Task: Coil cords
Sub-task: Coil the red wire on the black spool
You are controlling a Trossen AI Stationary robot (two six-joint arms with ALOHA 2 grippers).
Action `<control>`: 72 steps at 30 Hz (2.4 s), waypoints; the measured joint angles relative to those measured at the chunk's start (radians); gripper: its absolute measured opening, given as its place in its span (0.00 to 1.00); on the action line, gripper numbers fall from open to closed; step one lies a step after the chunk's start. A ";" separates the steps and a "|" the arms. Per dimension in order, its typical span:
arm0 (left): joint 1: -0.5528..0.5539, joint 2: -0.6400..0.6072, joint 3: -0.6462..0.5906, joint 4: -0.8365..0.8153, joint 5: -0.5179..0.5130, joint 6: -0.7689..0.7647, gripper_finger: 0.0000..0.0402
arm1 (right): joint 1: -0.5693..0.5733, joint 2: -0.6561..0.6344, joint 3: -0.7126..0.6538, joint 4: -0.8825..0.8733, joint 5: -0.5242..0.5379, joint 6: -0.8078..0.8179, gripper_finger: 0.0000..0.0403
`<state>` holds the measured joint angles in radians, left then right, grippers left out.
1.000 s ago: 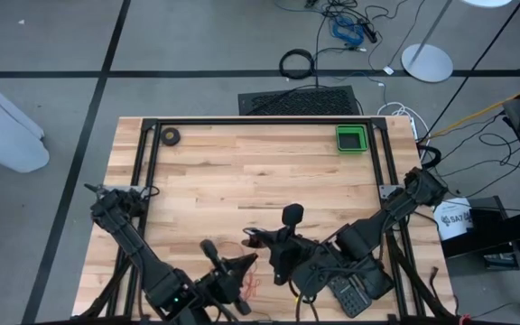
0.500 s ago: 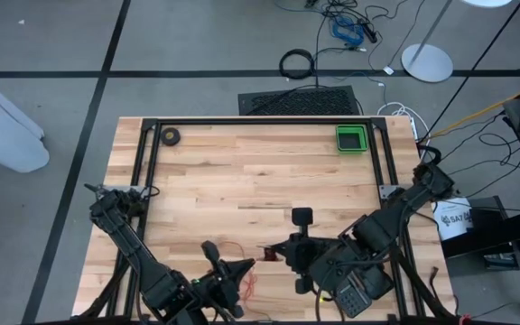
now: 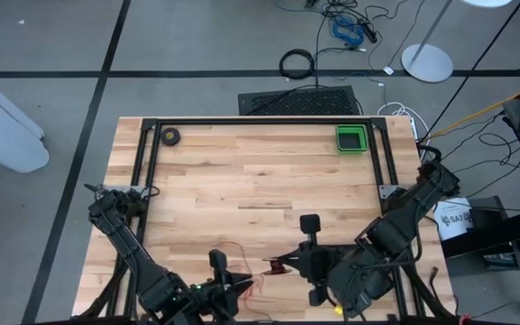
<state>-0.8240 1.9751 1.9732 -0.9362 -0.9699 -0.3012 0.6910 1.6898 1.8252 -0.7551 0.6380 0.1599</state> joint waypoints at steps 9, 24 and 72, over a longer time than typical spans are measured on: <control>0.002 0.000 0.000 0.030 -0.070 -0.028 0.28 | 0.032 -0.043 0.000 -0.087 0.136 0.039 0.00; 0.071 0.037 0.000 0.176 -0.055 -0.030 0.28 | 0.125 -0.091 0.000 -0.258 0.344 0.199 0.00; 0.147 0.117 -0.001 0.179 -0.007 -0.192 0.28 | 0.136 -0.094 0.000 -0.334 0.383 0.248 0.00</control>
<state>-0.6765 2.0918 1.9724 -0.7574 -0.9771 -0.4929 0.8268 1.5955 1.8252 -1.0889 1.0214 0.4076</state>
